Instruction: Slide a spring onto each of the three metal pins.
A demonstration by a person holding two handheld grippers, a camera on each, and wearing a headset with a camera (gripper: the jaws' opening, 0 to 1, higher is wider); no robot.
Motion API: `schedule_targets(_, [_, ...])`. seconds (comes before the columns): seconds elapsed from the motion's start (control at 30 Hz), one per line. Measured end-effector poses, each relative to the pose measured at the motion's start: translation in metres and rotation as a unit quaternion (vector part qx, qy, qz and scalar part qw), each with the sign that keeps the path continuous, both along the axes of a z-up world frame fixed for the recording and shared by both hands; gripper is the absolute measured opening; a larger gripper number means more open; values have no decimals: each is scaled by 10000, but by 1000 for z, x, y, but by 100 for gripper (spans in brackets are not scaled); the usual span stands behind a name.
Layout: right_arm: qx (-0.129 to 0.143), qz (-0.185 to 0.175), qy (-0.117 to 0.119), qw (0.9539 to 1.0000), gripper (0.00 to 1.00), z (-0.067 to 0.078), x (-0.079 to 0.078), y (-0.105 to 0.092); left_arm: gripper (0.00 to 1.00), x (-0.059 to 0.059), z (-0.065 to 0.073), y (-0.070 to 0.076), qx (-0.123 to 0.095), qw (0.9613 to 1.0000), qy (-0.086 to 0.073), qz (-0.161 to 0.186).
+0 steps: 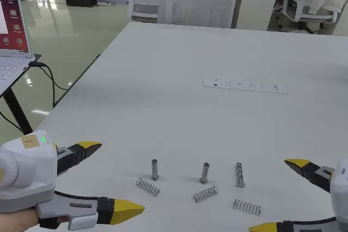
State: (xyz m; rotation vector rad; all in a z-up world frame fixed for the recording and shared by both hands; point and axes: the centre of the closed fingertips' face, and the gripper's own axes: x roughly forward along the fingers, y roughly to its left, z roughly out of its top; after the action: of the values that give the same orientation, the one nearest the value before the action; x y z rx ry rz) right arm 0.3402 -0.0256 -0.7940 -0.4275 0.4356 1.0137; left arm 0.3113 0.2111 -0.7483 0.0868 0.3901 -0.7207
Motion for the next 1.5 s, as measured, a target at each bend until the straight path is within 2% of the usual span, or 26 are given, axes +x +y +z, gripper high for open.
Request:
schedule_targets(0.27, [2, -31, 19, 10000, 96, -1, -1, -2, 98, -1, -1, -3, -9, 10000, 28, -17])
schedule_targets(0.7, [32, -22, 52, 10000, 96, -2, 1, -1, 98, 0, -4, -1, 30, 10000, 65, 1])
schedule_targets(0.9, [95, 47, 105, 9999, 99, -4, 1, 3, 98, 2, -5, -2, 7, 10000, 87, -11])
schedule_targets(1.5, [-25, 92, 159, 9998, 99, -10, 2, 4, 98, 3, -9, 2, 13, 9999, 136, -70])
